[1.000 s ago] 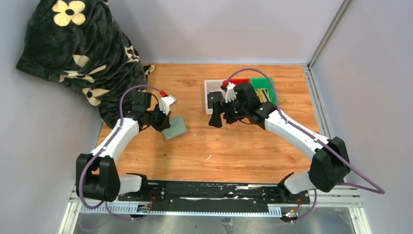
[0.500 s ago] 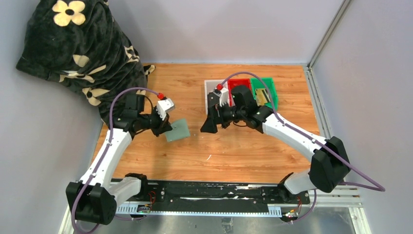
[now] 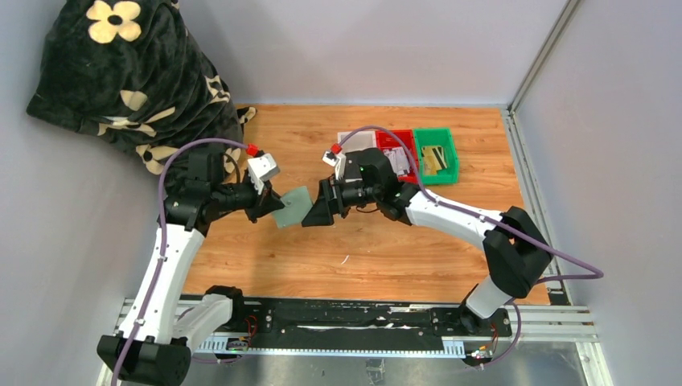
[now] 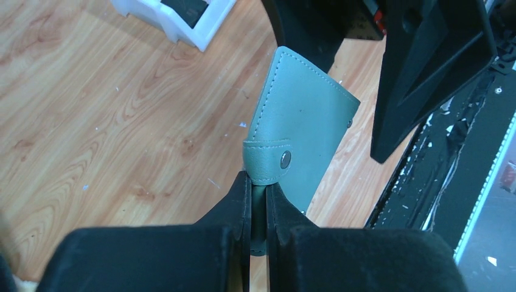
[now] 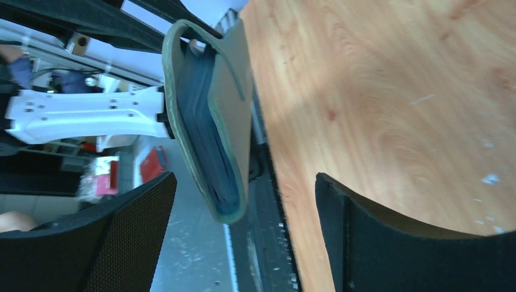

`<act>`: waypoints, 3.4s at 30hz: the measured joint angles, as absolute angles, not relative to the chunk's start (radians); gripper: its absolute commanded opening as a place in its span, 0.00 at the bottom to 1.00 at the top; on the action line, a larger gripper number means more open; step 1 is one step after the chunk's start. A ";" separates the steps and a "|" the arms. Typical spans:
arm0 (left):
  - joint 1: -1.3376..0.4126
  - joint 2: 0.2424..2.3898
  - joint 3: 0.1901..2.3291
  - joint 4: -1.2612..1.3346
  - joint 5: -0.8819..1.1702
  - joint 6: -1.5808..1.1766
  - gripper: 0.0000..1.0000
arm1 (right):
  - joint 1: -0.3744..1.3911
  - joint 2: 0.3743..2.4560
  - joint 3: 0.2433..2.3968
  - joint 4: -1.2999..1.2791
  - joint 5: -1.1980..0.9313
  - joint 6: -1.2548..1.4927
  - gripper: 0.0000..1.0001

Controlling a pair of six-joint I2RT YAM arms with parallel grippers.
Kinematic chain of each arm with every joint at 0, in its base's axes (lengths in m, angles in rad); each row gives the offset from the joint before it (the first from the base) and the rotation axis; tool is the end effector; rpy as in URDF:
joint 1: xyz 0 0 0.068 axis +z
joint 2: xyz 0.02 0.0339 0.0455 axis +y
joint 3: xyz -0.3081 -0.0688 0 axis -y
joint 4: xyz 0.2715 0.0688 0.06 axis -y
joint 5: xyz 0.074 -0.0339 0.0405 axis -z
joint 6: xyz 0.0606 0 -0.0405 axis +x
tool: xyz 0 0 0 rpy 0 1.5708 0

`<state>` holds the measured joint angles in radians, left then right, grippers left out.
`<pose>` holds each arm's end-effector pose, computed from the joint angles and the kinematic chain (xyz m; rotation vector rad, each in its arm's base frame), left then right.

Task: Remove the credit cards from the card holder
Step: Open the card holder.

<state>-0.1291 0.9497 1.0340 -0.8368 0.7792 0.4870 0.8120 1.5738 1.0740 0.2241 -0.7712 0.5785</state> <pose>0.1846 -0.0669 0.3667 1.0040 1.9087 -0.6940 0.2452 0.3200 0.3122 -0.8536 1.9394 1.6128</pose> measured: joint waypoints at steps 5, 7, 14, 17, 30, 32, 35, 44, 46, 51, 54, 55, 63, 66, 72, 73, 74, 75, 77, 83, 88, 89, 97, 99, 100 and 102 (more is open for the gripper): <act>-0.131 0.911 1.044 -0.867 0.786 0.470 0.00 | 0.848 1.588 1.087 0.322 -0.824 0.664 0.63; -0.131 0.906 1.044 -0.874 0.788 0.466 0.00 | 0.854 1.588 1.087 0.356 -0.836 0.690 0.55; -0.132 0.898 1.044 -0.879 0.804 0.459 0.00 | 0.853 1.588 1.087 0.395 -0.846 0.753 0.45; -0.132 0.889 1.045 -0.886 0.807 0.460 0.00 | 0.853 1.588 1.084 0.401 -0.846 0.768 0.39; -0.128 0.868 1.088 -0.918 0.818 0.353 1.00 | 0.822 1.517 1.039 0.403 -0.839 0.743 0.00; -0.117 0.868 1.106 -0.915 0.833 0.302 1.00 | 0.812 1.454 1.004 0.405 -0.829 0.720 0.00; -0.086 0.863 1.117 -0.887 0.853 0.198 1.00 | 0.808 1.348 0.952 0.429 -0.804 0.686 0.00; -0.059 0.789 1.034 -0.626 0.976 -0.271 0.98 | 0.809 1.250 0.896 0.529 -0.728 0.662 0.00; -0.059 0.769 1.003 -0.547 1.010 -0.378 0.95 | 0.809 1.258 0.896 0.555 -0.724 0.671 0.00; -0.059 0.724 0.947 -0.389 1.073 -0.572 0.82 | 0.809 1.279 0.896 0.635 -0.720 0.713 0.00; -0.059 0.720 0.945 -0.359 1.084 -0.600 0.75 | 0.809 1.284 0.896 0.678 -0.720 0.737 0.00; -0.059 0.719 0.946 -0.357 1.084 -0.601 0.75 | 0.809 1.286 0.896 0.691 -0.721 0.744 0.00; -0.059 0.737 0.952 -0.414 1.039 -0.535 0.80 | 0.809 1.286 0.894 0.733 -0.720 0.767 0.00; -0.059 0.747 0.952 -0.412 1.028 -0.551 0.77 | 0.809 1.269 0.887 0.734 -0.720 0.768 0.00; -0.059 0.748 0.936 -0.292 1.055 -0.686 0.61 | 0.813 1.283 0.887 0.779 -0.720 0.794 0.01; -0.059 0.745 0.931 -0.267 1.064 -0.710 0.54 | 0.816 1.296 0.887 0.793 -0.720 0.801 0.02; -0.059 0.745 0.928 -0.251 1.070 -0.726 0.47 | 0.817 1.302 0.887 0.798 -0.720 0.805 0.02; -0.059 0.745 0.926 -0.237 1.076 -0.743 0.40 | 0.820 1.316 0.887 0.808 -0.720 0.813 0.03; -0.057 0.747 0.923 -0.223 1.079 -0.762 0.24 | 0.823 1.336 0.888 0.826 -0.721 0.826 0.09; -0.047 0.751 0.925 -0.207 1.066 -0.773 0.00 | 0.824 1.343 0.912 0.801 -0.702 0.831 0.47; -0.049 0.745 0.942 -0.276 1.031 -0.707 0.00 | 0.826 1.313 0.942 0.624 -0.593 0.753 0.69; -0.049 0.745 0.947 -0.297 1.019 -0.685 0.00 | 0.829 1.298 0.952 0.568 -0.559 0.730 0.71; -0.050 0.745 0.989 -0.490 0.850 -0.459 0.00 | 0.901 1.209 1.110 0.183 -0.187 0.567 0.68; -0.050 0.750 0.993 -0.533 0.804 -0.408 0.00 | 0.947 1.212 1.147 0.121 -0.104 0.535 0.64; -0.050 0.753 0.993 -0.550 0.786 -0.387 0.00 | 0.971 1.217 1.168 0.090 -0.063 0.522 0.63; -0.050 0.759 0.993 -0.575 0.765 -0.360 0.00 | 1.016 1.242 1.211 0.040 0.004 0.497 0.61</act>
<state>-0.0498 0.7589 0.9932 -0.5751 0.7650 -0.3595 1.0164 1.2423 1.2106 0.0399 0.0040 0.4969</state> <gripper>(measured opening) 0.114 0.637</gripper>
